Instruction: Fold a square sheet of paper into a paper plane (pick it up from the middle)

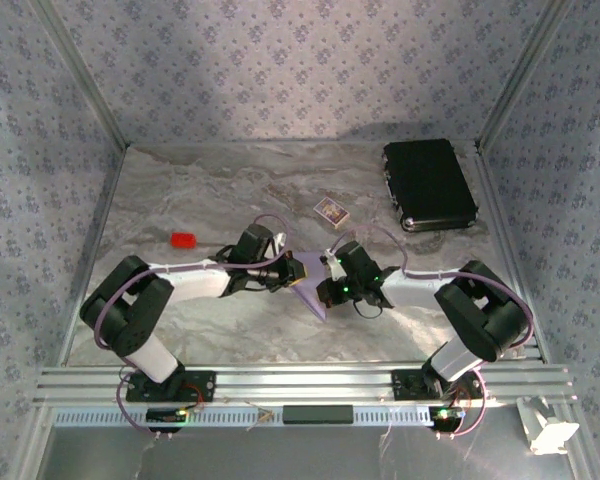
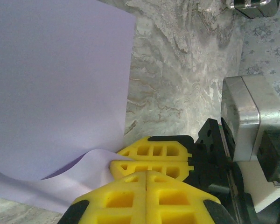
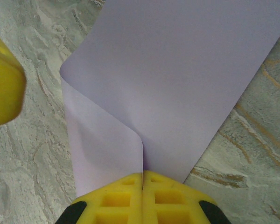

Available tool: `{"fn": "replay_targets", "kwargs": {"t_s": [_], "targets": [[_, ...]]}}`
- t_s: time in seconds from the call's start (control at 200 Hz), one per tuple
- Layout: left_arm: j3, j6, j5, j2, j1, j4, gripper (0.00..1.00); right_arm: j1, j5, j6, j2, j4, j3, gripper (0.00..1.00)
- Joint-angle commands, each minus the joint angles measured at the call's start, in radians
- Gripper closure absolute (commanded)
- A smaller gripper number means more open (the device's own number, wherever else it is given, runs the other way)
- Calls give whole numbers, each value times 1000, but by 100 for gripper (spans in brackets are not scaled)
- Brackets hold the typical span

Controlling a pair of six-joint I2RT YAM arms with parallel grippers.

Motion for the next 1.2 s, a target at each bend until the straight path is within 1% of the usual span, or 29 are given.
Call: {"fn": "replay_targets", "kwargs": {"t_s": [0.0, 0.22, 0.355, 0.51, 0.85, 1.034, 1.194], "targets": [[-22, -40, 31, 16, -9, 80, 100, -11, 17, -12, 26, -53, 6, 100], [-36, -41, 23, 25, -19, 67, 100, -13, 21, -6, 25, -51, 2, 100], [-38, -41, 49, 56, -26, 87, 100, -12, 20, -6, 25, -53, 1, 100], [-24, -40, 49, 82, -38, 86, 100, -12, 25, -3, 19, -56, -3, 100], [-14, -6, 6, 131, -41, 38, 100, -13, 31, 4, 13, -51, -8, 100], [-14, 36, -46, 140, -40, -46, 100, -13, 29, 8, 10, -46, -11, 100], [-20, 51, -61, 155, -41, -77, 100, -12, 18, 12, 13, -41, -12, 100]]}}
